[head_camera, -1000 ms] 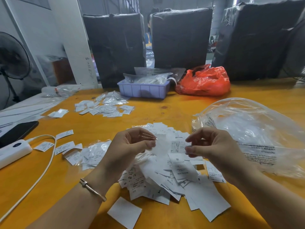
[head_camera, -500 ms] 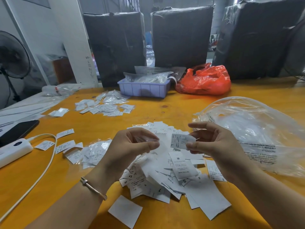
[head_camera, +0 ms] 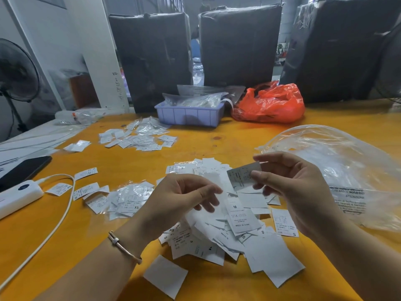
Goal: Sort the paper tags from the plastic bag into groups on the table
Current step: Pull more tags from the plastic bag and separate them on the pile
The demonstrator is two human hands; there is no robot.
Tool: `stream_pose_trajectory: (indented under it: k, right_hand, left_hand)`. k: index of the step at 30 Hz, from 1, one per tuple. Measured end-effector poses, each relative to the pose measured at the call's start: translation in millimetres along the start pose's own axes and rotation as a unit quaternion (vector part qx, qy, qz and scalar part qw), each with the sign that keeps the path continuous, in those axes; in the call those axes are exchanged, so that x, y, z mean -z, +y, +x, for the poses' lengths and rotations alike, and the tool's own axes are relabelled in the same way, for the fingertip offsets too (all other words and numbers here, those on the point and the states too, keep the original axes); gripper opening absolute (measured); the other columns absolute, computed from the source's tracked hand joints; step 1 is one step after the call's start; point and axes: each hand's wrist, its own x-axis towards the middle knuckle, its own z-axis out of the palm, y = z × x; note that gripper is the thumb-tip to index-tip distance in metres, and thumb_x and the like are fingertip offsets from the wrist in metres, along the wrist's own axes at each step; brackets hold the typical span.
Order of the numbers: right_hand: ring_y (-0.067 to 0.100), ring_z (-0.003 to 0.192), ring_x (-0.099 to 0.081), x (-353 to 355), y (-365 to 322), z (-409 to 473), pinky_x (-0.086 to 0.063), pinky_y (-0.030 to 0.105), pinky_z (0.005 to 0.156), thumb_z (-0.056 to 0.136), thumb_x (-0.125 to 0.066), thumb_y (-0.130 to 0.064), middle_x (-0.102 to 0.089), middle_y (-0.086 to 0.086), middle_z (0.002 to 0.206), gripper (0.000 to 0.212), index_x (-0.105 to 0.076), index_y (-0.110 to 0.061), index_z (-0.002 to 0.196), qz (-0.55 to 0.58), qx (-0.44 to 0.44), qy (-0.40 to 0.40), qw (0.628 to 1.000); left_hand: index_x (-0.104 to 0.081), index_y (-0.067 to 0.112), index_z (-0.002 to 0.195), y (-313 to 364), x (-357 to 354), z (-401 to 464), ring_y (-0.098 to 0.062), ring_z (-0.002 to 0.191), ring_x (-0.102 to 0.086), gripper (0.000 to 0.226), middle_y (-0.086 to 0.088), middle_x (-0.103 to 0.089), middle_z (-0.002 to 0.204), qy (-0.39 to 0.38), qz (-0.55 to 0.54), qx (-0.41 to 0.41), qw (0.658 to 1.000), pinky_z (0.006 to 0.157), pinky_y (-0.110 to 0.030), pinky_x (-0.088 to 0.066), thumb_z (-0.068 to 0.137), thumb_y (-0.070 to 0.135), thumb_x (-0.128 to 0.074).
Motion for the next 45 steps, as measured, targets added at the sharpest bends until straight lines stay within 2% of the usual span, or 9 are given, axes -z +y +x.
stream_pose_trajectory:
  k: [3, 8, 12, 16, 24, 31, 35, 39, 45]
  right_hand:
    - [0.021, 0.056, -0.065, -2.2, -5.7, -2.9, -0.049, 0.023, 0.049, 0.068, -0.074, -0.01, -0.073, 0.016, 0.079, 0.035, -0.067, -0.006, 0.102, 0.006, 0.056, 0.01, 0.998]
    - [0.022, 0.061, -0.068, -7.1, -18.6, -10.0, -0.052, 0.023, 0.053, 0.069, -0.072, -0.012, -0.075, 0.012, 0.083, 0.036, -0.066, -0.006, 0.104, 0.007, 0.094, -0.012, 0.995]
    - [0.024, 0.063, -0.069, -7.4, -21.6, -12.2, -0.053, 0.023, 0.055, 0.071, -0.071, -0.009, -0.075, 0.012, 0.083, 0.036, -0.064, -0.005, 0.106, 0.006, 0.079, -0.027, 0.997]
    - [0.027, 0.064, -0.07, -6.3, -20.1, -10.7, -0.054, 0.024, 0.056, 0.078, -0.065, 0.005, -0.075, 0.014, 0.083, 0.029, -0.064, -0.006, 0.105, 0.005, 0.056, -0.036, 0.998]
    - [0.027, 0.066, -0.07, -4.9, -14.8, -8.2, -0.054, 0.025, 0.058, 0.084, -0.059, 0.013, -0.074, 0.014, 0.085, 0.036, -0.065, -0.01, 0.11, -0.014, 0.03, -0.048, 0.998]
    - [0.029, 0.064, -0.07, -2.7, -14.3, -6.0, -0.054, 0.024, 0.054, 0.082, -0.057, 0.015, -0.071, 0.017, 0.085, 0.039, -0.069, -0.011, 0.109, 0.029, -0.022, -0.067, 0.997]
    - [0.026, 0.061, -0.069, -2.5, -12.4, -4.7, -0.053, 0.021, 0.053, 0.081, -0.056, 0.016, -0.072, 0.019, 0.083, 0.031, -0.074, -0.007, 0.094, 0.055, -0.068, -0.087, 0.992]
    - [0.024, 0.063, -0.07, -2.0, -10.2, -3.8, -0.051, 0.02, 0.052, 0.08, -0.058, 0.01, -0.072, 0.014, 0.074, 0.028, -0.076, -0.01, 0.074, 0.044, -0.063, -0.1, 0.992]
    - [0.021, 0.06, -0.067, -1.2, -5.1, -3.0, -0.051, 0.019, 0.053, 0.081, -0.058, 0.011, -0.072, 0.014, 0.075, 0.027, -0.074, -0.008, 0.071, 0.033, -0.077, -0.101, 0.991]
  left_hand:
    - [-0.079, 0.012, 0.089, -0.4, -1.5, 0.0, -0.021, 0.069, -0.072, 0.017, -0.007, -0.076, 0.078, -0.011, 0.014, -0.002, 1.0, 0.059, -0.02, -0.051, 0.085, 0.027, -0.071]
    - [-0.078, 0.01, 0.081, 0.5, -1.3, -0.1, -0.016, 0.062, -0.069, 0.017, -0.006, -0.074, 0.071, -0.025, 0.018, -0.01, 0.999, 0.055, -0.019, -0.05, 0.081, 0.027, -0.076]
    - [-0.078, 0.011, 0.084, 1.4, -0.7, -0.6, -0.016, 0.063, -0.068, 0.02, -0.007, -0.074, 0.073, -0.029, 0.01, -0.019, 0.999, 0.055, -0.019, -0.05, 0.083, 0.03, -0.073]
    - [-0.08, 0.014, 0.087, 1.9, 0.2, -1.7, -0.014, 0.062, -0.067, 0.016, -0.005, -0.073, 0.072, -0.05, 0.006, -0.023, 0.998, 0.057, -0.02, -0.05, 0.084, 0.028, -0.071]
    - [-0.08, 0.019, 0.09, 1.7, 0.6, -1.6, -0.004, 0.066, -0.055, 0.014, 0.009, -0.065, 0.07, -0.058, 0.003, -0.024, 0.998, 0.062, -0.017, -0.045, 0.086, 0.026, -0.068]
    - [-0.077, 0.017, 0.083, -0.4, 4.5, -0.9, -0.012, 0.078, -0.063, 0.014, -0.004, -0.071, 0.085, -0.034, 0.005, -0.018, 0.999, 0.066, -0.018, -0.048, 0.086, 0.026, -0.067]
    - [-0.077, 0.016, 0.081, -2.0, 5.5, -0.8, -0.012, 0.076, -0.063, 0.016, -0.004, -0.071, 0.079, -0.024, -0.001, -0.013, 1.0, 0.065, -0.018, -0.047, 0.085, 0.025, -0.065]
    - [-0.076, 0.014, 0.08, -2.1, 5.6, -0.5, -0.012, 0.076, -0.064, 0.016, -0.002, -0.072, 0.079, -0.015, -0.004, -0.011, 1.0, 0.064, -0.018, -0.047, 0.085, 0.023, -0.064]
    - [-0.076, 0.017, 0.078, 0.4, 2.8, -1.4, -0.009, 0.072, -0.063, 0.013, -0.003, -0.071, 0.076, -0.024, 0.005, -0.011, 1.0, 0.064, -0.017, -0.047, 0.083, 0.025, -0.067]
